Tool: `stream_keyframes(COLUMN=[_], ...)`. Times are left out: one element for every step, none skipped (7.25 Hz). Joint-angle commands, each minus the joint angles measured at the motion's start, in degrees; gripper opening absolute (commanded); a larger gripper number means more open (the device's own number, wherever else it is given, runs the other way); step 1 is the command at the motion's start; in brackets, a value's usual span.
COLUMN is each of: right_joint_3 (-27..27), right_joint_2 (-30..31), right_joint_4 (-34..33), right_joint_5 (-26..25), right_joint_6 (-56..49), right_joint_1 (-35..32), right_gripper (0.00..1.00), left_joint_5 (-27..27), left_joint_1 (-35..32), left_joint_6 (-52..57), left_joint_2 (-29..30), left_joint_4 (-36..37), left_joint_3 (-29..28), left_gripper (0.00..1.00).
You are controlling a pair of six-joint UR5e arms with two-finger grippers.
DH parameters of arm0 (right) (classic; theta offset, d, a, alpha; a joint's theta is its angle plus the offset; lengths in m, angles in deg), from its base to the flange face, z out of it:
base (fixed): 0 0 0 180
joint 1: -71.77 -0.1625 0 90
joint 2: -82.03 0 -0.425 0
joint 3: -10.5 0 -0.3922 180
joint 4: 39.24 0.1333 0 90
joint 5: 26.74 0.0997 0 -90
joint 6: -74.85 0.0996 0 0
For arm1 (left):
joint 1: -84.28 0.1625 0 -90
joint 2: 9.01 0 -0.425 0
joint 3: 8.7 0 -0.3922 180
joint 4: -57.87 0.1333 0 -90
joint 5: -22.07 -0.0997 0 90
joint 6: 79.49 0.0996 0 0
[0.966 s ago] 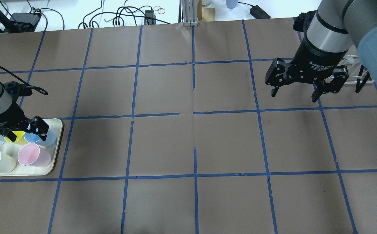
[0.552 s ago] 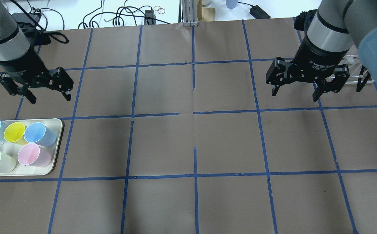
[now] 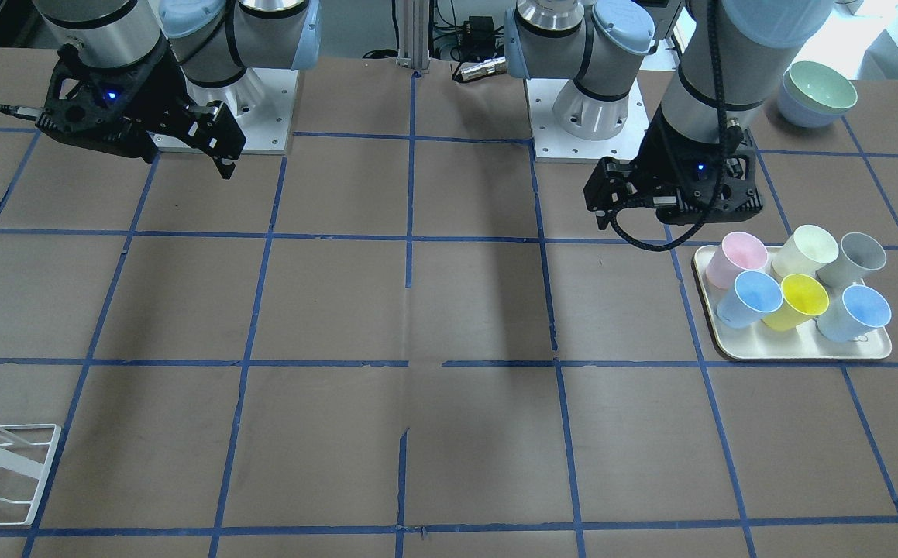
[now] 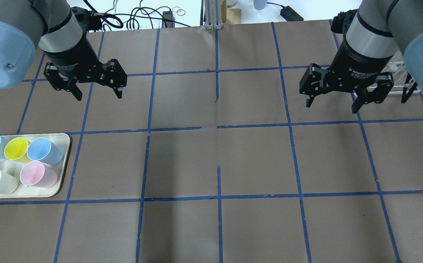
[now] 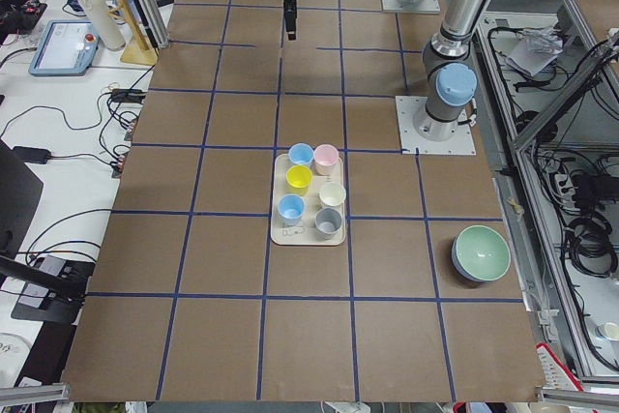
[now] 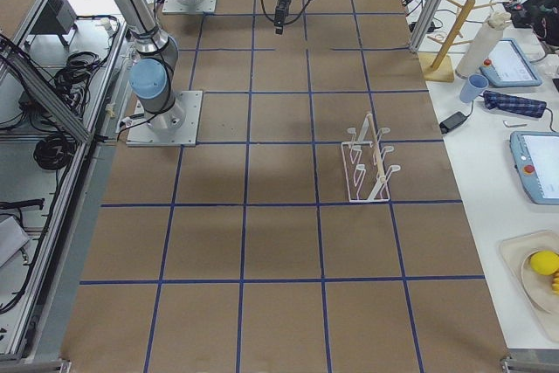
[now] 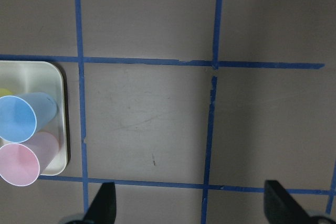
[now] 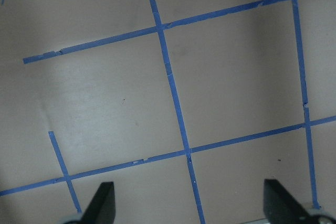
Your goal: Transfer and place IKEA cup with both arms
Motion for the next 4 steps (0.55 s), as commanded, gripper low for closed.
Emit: stream_keyframes(right_joint_3=[0.0, 0.0, 0.0, 0.0], right_joint_2=[0.1, 0.4, 0.4, 0.4], right_joint_4=[-0.1, -0.1, -0.2, -0.1], right_joint_5=[0.1, 0.1, 0.1, 0.0], right_joint_6=[0.0, -0.2, -0.2, -0.2], right_joint_1=[0.0, -0.1, 0.0, -0.1], right_gripper=[1.00, 1.00, 1.00, 1.00], left_joint_5=[3.1, 3.1, 3.2, 3.2], left_joint_1=[-0.5, -0.5, -0.4, -0.4], left_joint_6=[-0.4, -0.3, 0.0, 1.0], left_joint_2=[-0.2, -0.2, -0.2, -0.2], left_joint_4=[1.0, 1.2, 1.8, 2.4], left_joint_3=[0.1, 0.6, 0.8, 0.9], left_gripper=[1.00, 1.00, 1.00, 1.00])
